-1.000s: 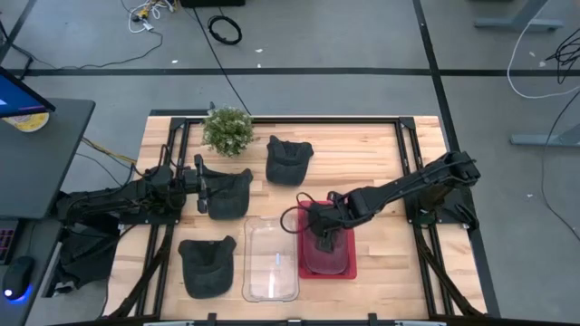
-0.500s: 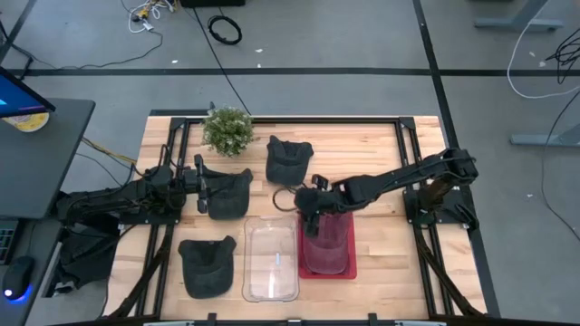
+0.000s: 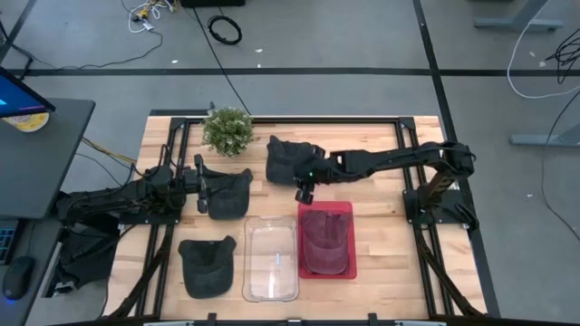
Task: Pick & Place hat
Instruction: Put the top black cap into the transparent bin
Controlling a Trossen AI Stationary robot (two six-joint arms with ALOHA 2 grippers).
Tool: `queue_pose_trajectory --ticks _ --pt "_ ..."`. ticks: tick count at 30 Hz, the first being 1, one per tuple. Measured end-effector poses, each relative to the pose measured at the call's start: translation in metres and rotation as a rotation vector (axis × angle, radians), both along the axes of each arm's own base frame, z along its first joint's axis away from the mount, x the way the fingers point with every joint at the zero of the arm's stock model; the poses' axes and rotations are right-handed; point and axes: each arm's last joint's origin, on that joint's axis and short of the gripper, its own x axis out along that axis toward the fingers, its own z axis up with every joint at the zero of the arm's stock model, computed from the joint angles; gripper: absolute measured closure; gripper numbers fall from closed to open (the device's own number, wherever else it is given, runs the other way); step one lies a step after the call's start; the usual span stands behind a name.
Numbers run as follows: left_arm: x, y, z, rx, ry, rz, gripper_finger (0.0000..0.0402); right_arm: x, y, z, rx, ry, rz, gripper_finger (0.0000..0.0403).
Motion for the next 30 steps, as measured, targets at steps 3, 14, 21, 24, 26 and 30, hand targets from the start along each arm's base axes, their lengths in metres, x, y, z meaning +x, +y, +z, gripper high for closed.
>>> queue_pose_trajectory --ticks 3,14,21,24,26,30 --pt "0.0 0.0 0.0 0.0 0.0 0.0 0.0229 0.001 -0.012 0.001 -0.029 -0.01 0.005 0.0247" --pt "0.0 0.0 0.0 0.0 0.0 0.0 0.0229 0.002 -0.067 -0.002 -0.008 -0.05 0.057 0.0247" --pt "0.0 0.0 0.0 0.0 0.003 0.0 0.0229 0.01 -0.099 -0.025 -0.029 -0.051 0.106 0.0247" --pt "0.0 0.0 0.0 0.0 0.001 0.0 0.0229 0.011 -0.108 -0.034 -0.043 -0.028 0.107 0.0247" --pt "0.0 0.0 0.0 0.0 0.0 0.0 0.0229 0.011 -0.114 -0.039 -0.044 -0.019 0.099 0.0247" --pt "0.0 0.0 0.0 0.0 0.0 0.0 0.0229 0.007 -0.122 -0.045 0.041 -0.019 0.118 0.0247"
